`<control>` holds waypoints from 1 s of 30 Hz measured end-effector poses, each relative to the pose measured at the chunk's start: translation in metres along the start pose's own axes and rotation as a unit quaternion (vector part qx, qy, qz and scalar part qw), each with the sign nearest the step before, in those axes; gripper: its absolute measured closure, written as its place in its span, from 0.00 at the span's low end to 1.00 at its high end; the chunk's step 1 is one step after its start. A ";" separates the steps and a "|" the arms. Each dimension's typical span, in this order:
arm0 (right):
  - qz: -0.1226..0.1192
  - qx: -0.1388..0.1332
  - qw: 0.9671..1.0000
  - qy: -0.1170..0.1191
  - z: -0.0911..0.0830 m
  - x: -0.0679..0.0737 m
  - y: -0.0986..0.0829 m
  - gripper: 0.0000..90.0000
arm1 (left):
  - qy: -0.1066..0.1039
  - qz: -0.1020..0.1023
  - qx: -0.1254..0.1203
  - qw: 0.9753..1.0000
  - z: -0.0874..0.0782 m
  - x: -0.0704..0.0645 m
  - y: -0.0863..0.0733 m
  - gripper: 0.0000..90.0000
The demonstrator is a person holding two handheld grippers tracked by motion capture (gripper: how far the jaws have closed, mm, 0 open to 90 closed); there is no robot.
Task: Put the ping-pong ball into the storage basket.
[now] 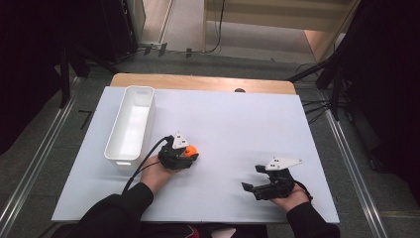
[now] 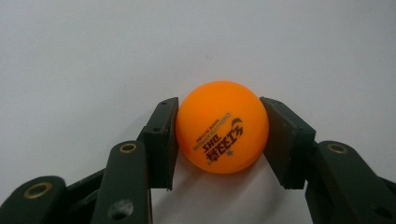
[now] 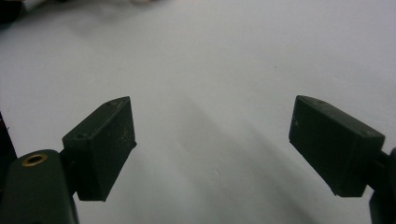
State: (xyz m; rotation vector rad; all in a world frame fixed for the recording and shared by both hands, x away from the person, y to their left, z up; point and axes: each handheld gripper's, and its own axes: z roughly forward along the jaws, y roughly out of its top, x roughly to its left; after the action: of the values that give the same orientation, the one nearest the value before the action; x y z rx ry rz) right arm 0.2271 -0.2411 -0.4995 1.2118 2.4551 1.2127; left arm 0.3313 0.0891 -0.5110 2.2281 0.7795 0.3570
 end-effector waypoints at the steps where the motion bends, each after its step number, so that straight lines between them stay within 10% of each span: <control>1: 0.000 0.000 1.000 0.001 0.000 0.000 0.000 0.15 | 0.000 -0.001 0.000 1.000 0.000 0.000 0.000 0.57; 30: -0.005 0.000 1.000 -0.001 -0.002 0.002 -0.001 0.15 | -0.050 -0.010 -0.007 0.999 -0.016 -0.001 0.015 0.57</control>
State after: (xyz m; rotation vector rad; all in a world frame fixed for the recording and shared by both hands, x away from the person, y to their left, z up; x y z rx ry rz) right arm 0.2247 -0.2412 -0.4983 1.1983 2.4568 1.2087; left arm 0.3296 0.0885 -0.4892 2.2057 0.7436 0.2387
